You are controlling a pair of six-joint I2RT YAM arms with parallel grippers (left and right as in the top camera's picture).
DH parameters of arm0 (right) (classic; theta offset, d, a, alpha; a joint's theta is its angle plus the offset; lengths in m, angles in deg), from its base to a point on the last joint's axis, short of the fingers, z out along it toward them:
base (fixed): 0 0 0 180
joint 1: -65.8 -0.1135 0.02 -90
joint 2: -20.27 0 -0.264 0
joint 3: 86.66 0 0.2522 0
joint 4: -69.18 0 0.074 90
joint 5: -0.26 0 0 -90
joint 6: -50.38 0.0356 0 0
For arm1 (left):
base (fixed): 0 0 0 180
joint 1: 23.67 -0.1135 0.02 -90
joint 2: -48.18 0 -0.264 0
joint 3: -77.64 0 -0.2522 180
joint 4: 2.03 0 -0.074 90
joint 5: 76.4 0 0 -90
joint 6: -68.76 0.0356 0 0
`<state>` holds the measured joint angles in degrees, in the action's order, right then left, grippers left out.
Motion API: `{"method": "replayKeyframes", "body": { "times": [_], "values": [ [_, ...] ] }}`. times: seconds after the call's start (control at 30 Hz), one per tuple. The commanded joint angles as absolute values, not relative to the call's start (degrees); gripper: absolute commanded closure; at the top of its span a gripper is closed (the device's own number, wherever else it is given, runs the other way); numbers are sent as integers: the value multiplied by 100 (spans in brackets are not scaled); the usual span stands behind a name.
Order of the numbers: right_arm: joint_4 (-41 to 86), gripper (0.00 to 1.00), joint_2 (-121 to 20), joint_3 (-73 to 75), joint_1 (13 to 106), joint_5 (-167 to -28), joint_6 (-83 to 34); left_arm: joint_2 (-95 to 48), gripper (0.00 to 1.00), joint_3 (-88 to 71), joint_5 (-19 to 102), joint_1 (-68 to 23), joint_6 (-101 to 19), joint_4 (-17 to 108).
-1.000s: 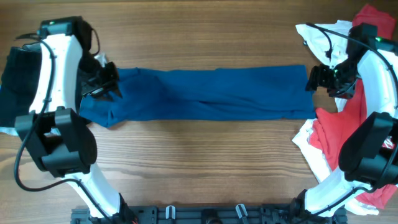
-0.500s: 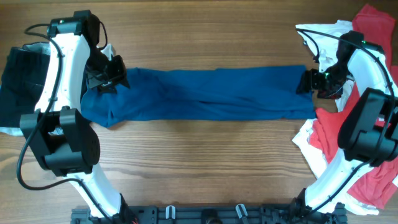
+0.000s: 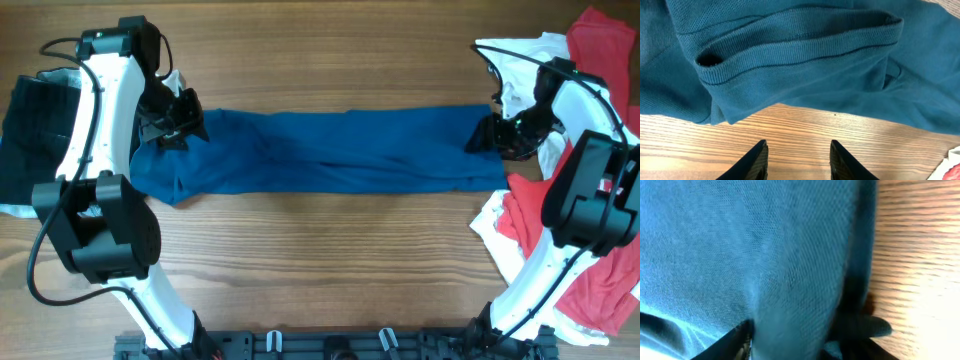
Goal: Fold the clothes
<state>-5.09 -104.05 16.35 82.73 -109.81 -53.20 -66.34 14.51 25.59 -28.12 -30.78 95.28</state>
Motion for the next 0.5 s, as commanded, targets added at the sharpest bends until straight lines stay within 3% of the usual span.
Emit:
{"method": "replayKeyframes", "body": {
  "times": [0.0, 0.1, 0.3, 0.47],
  "values": [
    [-490, 48, -10627, 1552, 8189, -11515, -5456, -6463, 60, 1436, 2591, -2827, -3093, 9590],
    [-457, 93, -10627, 1552, 8139, -11510, -5458, -6463, 60, 1436, 2591, -2827, -3093, 9616],
    [-356, 96, -10625, 1727, 8283, -11320, -4988, -6463, 60, 1436, 2596, -2827, -3093, 9633],
    [-638, 96, -10481, 2787, 8836, -10704, -4245, -6463, 61, 1436, 2596, -2827, -3093, 9627]
  ]
}}
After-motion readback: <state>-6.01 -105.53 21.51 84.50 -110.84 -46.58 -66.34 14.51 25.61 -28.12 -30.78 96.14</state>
